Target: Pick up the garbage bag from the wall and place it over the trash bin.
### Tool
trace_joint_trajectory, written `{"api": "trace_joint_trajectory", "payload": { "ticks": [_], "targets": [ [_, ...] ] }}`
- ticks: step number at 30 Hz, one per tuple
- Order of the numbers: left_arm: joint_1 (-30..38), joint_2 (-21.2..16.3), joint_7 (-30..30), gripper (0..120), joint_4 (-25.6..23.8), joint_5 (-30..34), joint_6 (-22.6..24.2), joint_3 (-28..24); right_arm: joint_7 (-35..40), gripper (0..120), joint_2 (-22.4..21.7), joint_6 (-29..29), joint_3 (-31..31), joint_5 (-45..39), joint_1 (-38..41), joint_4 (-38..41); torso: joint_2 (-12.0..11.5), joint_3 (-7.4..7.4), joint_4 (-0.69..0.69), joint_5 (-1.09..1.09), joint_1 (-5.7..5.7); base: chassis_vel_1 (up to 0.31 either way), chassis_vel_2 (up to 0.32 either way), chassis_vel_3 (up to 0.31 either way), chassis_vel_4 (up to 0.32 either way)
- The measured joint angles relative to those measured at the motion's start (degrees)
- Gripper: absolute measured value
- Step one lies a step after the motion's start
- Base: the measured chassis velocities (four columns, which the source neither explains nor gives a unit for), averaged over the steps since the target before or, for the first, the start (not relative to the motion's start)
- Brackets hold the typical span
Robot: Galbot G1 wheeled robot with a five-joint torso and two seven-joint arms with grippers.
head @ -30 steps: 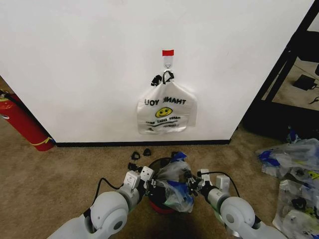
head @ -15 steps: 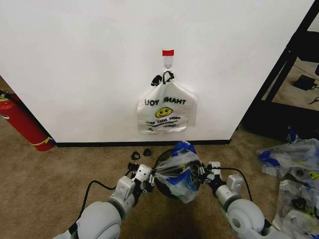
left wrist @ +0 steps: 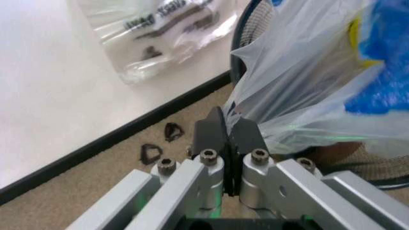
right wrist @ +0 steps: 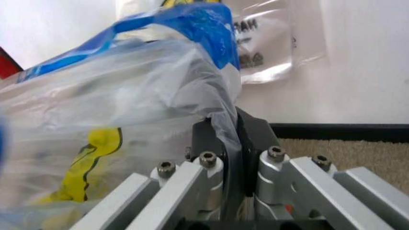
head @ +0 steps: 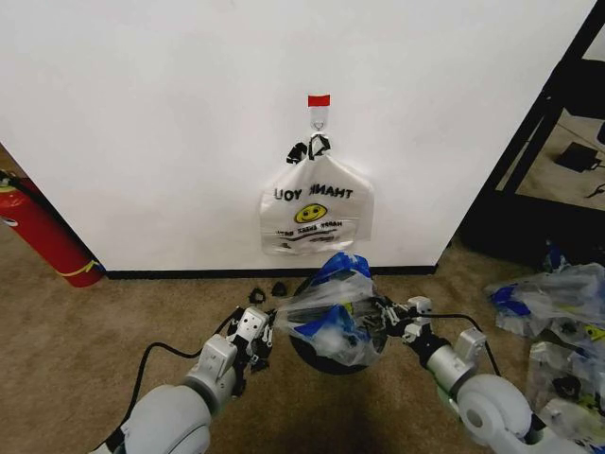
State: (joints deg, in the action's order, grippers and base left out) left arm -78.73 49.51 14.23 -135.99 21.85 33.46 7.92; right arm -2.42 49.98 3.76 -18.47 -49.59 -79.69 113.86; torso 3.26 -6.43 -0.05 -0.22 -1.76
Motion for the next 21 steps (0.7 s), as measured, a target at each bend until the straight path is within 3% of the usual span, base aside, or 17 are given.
{"api": "trace_joint_trajectory", "payload": {
  "ticks": [11,21],
  "targets": [
    [-0.6,0.6,-0.55,0,5.2,-0.4,-2.53,4.8,-4.51,1,-3.31,2.29,-3.14,-5.28,-1.3,0.66,0.0,0.0,-0.02,-0.02,0.0,0.0,0.0,0.0,0.0],
    [-2.44,1.78,-4.07,4,4.65,-0.56,-4.49,3.96,-5.32,1,-2.76,1.44,-2.65,-6.19,-0.18,0.75,0.0,0.0,0.0,-0.02,0.0,0.0,0.0,0.0,0.0]
  ]
}}
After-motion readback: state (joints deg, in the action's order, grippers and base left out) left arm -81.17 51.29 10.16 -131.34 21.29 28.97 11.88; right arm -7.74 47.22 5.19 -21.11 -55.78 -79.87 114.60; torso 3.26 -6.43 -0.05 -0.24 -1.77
